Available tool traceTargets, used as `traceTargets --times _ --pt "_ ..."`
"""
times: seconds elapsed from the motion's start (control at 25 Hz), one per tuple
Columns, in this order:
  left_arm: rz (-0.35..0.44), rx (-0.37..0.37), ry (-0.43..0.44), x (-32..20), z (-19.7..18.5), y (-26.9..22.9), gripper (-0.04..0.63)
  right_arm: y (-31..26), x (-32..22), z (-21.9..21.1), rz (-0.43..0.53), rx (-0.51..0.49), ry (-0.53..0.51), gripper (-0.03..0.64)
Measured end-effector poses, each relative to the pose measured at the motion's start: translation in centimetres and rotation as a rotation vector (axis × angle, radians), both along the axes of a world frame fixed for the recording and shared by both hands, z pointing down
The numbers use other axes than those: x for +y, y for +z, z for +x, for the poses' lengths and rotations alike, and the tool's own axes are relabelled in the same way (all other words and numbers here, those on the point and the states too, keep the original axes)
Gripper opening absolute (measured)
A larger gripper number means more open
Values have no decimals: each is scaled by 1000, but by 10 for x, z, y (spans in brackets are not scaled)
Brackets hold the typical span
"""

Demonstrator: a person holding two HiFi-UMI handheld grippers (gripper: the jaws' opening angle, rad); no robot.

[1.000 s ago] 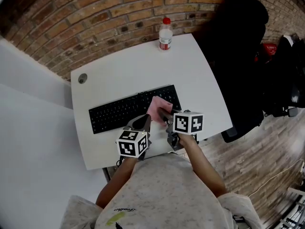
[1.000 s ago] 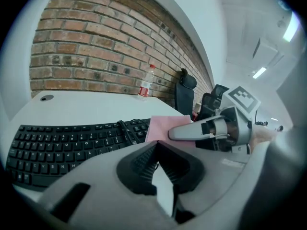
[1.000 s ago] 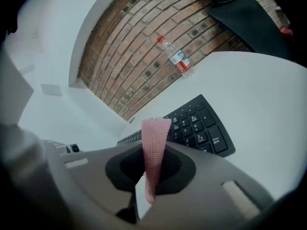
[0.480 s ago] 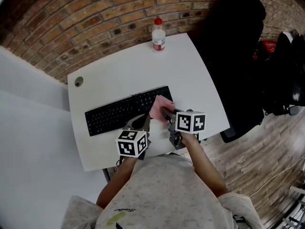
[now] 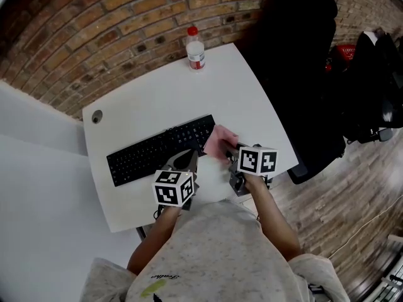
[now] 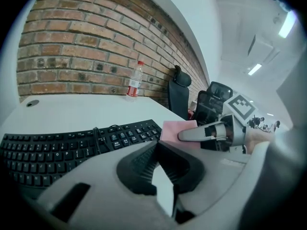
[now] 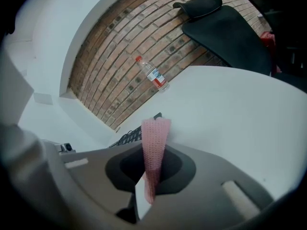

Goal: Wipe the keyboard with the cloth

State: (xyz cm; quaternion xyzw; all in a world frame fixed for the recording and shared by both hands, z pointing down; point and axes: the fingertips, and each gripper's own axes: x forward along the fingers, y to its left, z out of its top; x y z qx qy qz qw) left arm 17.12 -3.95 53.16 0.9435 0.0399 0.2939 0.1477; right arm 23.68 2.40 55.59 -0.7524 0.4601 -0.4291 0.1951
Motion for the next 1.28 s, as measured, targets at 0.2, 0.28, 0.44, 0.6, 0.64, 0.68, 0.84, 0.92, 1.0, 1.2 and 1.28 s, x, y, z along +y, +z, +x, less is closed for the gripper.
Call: traceTargets --times 0.2,0.28,0.44,0.6,0.64,0.68,0.84,0.92,1.0,1.2,1.28 --pt "4 11 -8 -1 -1 -4 -3 -12 10 13 -5 45 19 24" --pt "7 18 -23 -7 -5 -7 -3 -22 7 17 4 70 18 25" --pt "14 25 -68 -26 -16 -13 -3 -45 -7 17 15 139 -12 25" --pt "23 34 -127 -50 -32 -19 -5 -65 -32 8 31 208 -70 25" --pt "25 38 -144 -56 -36 -21 -5 -69 -39 5 39 220 -86 23" --pt "27 41 -161 -62 -40 -22 -5 -73 -47 1 48 228 -102 25" --pt "35 57 -216 -85 -53 -33 -5 -87 -74 -14 69 261 -156 25" --pt "40 66 -237 -96 -59 -39 -5 -92 -86 -21 71 279 -178 25" --pt "46 76 -256 -108 -66 -45 -5 -96 -96 -29 71 302 -196 25" --pt "63 111 -300 -141 -82 -60 -5 -110 -123 -47 57 412 -244 25" --pt "70 121 -310 -152 -88 -65 -5 -115 -132 -51 49 459 -241 24"
